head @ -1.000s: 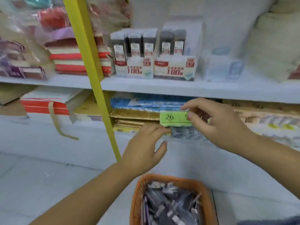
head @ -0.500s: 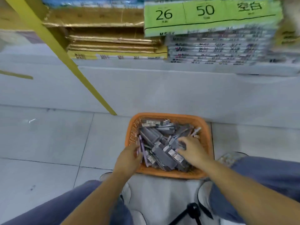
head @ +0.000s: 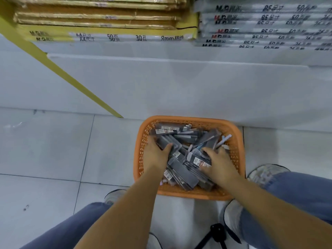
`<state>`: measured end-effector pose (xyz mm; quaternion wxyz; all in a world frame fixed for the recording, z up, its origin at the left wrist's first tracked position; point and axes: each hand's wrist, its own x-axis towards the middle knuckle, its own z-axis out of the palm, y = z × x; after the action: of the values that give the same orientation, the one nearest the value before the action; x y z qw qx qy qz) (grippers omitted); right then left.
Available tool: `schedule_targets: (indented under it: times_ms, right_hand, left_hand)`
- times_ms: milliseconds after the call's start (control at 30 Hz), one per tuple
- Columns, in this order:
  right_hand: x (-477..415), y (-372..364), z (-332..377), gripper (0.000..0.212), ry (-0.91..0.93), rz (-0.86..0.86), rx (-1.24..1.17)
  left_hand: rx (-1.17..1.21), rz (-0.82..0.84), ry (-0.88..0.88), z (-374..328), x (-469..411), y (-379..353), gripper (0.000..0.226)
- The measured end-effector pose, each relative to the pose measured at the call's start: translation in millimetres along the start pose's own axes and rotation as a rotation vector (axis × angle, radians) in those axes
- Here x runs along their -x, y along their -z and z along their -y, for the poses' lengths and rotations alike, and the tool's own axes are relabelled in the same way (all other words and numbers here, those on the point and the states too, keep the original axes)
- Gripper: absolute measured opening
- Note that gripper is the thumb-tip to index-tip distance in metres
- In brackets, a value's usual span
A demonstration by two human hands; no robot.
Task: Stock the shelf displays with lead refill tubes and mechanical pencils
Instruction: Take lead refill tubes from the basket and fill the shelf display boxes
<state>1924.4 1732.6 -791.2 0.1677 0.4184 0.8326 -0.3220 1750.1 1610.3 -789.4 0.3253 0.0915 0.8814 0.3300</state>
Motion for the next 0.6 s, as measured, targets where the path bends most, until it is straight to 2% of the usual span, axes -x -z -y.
schedule_targets:
  times_ms: [200,300,467,600]
  right_hand:
    - [1,3,0,0.067,0.023,0.031,0.002]
    - [6,1,5,0.064,0.023,0.022,-0.113]
    - [6,4,6,0.049,-0.044,0.052,-0.303]
    - [5,21,12,0.034,-0.087,0.109,-0.444]
  left_hand:
    - [0.109,-0.047,0.055,0,1,-7,0.052]
    - [0.248,-0.06,0.109,4,2,-5,0.056]
    - [0.535,0.089,0.294,8,9,0,0.071]
    - [0.539,0.189,0.389,17,24,15,0.037]
